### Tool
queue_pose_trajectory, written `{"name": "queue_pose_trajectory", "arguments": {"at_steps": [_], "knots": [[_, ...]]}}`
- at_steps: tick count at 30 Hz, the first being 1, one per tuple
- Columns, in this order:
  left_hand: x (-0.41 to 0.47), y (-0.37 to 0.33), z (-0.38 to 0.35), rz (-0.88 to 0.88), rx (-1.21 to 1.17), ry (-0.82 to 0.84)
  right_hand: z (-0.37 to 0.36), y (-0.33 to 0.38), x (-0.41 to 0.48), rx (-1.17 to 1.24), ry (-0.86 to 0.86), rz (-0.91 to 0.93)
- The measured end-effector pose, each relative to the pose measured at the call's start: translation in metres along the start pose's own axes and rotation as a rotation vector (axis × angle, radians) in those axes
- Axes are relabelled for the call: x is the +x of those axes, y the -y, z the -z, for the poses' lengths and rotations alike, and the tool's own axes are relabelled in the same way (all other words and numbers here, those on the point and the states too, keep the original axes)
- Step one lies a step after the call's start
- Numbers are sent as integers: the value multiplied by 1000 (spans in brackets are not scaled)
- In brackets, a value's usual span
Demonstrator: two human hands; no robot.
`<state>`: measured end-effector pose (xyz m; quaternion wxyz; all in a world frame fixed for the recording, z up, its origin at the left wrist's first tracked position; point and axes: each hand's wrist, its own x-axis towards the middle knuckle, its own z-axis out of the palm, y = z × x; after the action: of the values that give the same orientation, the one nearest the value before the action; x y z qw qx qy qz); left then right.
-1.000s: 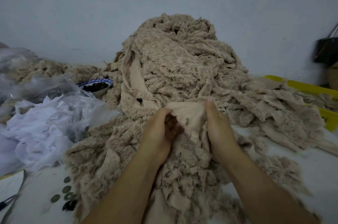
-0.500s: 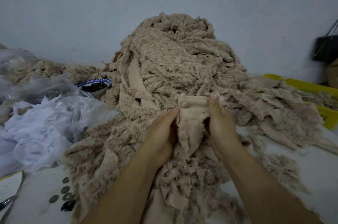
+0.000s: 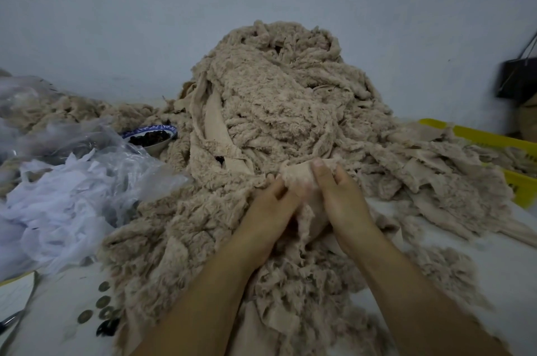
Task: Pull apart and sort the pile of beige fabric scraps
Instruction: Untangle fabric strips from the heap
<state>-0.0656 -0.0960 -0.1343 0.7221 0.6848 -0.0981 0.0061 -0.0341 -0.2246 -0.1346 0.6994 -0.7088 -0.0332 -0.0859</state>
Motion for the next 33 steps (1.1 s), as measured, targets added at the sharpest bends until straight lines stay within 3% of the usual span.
{"name": "queue_pose_trajectory", "arguments": {"at_steps": [3,5,7,9,11,13,16,19,21,23,25,27,28,30,33], "knots": [[4,4,1,-236,356,-154,3,0,1,12,-54,14],[8,2,5,-397,422,-250,2,2,0,-2,-56,14],[9,2,8,-439,386,-228,0,1,0,-5,-12,-7],[6,1,7,-371,243,-255,-1,2,-2,-14,4,24],[8,1,8,-296,132,-390,1,3,-3,19,15,138],[9,-3,12,-214,-4,-450,0,7,-8,26,174,181],[8,-5,17,-106,-318,-335,-9,2,-12,-241,380,185],[11,-6,19,-24,-452,-270,-5,-6,-5,-417,321,163],[12,-6,19,-11,-433,-250,1,-10,-3,-307,341,134],[11,-2,19,-54,-304,-256,9,-1,0,-23,283,81],[8,4,18,-106,-48,-237,27,10,12,558,132,69],[5,8,13,-98,260,-52,45,15,22,962,-37,69],[5,11,10,-55,410,58,47,13,24,948,-111,22],[10,20,5,-31,674,210,39,3,21,499,-179,-75],[16,27,6,-41,882,140,25,-15,18,-173,-132,17]]}}
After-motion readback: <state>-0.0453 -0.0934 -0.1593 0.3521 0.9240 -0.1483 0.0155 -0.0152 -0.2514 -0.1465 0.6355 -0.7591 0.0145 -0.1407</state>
